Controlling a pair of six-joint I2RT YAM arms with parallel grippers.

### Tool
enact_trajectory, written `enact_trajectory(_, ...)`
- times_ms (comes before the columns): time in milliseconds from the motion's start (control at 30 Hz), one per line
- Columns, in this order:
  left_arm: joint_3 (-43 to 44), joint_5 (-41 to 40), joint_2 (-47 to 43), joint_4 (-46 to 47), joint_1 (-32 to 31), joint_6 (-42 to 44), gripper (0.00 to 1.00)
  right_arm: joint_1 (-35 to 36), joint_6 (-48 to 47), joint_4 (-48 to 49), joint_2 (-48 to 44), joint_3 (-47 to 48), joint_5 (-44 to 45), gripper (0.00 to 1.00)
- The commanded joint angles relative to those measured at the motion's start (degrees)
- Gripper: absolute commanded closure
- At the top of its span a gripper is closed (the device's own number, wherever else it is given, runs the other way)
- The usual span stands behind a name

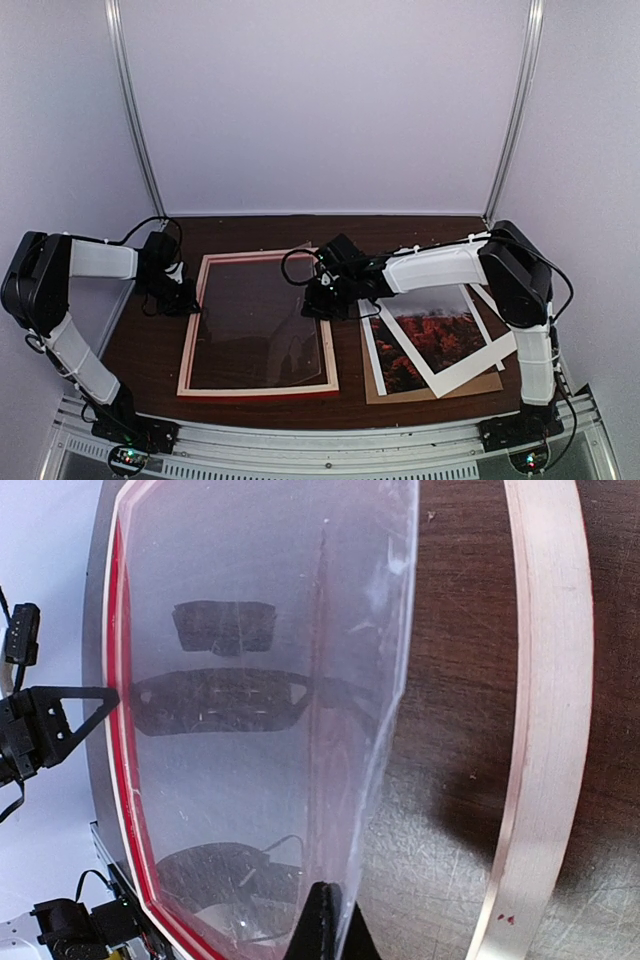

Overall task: Put the photo into the frame
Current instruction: Place the glass panel at the frame body.

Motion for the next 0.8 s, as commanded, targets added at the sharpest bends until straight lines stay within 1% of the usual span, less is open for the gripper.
enact_trajectory(0,-0.98,3.21,0.14,3.58,-0.72,-0.47,0.83,0.27,-1.99,-2.36,1.68,2.2,-1.41,1.0)
enact_trajectory(467,-1.89,4.55,-1.27,5.13,-2.77,1.55,0.83,-0.43,-2.39,-4.0,-0.89,0.66,-0.81,1.0)
enact_trajectory(633,-1.99,4.28,-1.59,5.29,-2.88,1.72,0.78,-1.14,-3.07,-4.4,-1.05,0.99,-3.23,1.0)
enact_trajectory(767,-2.26,4.3,-1.72,5.89,-2.87,1.72,0.71,-1.24,-2.89,-3.77,-0.82,1.26,-5.63,1.0)
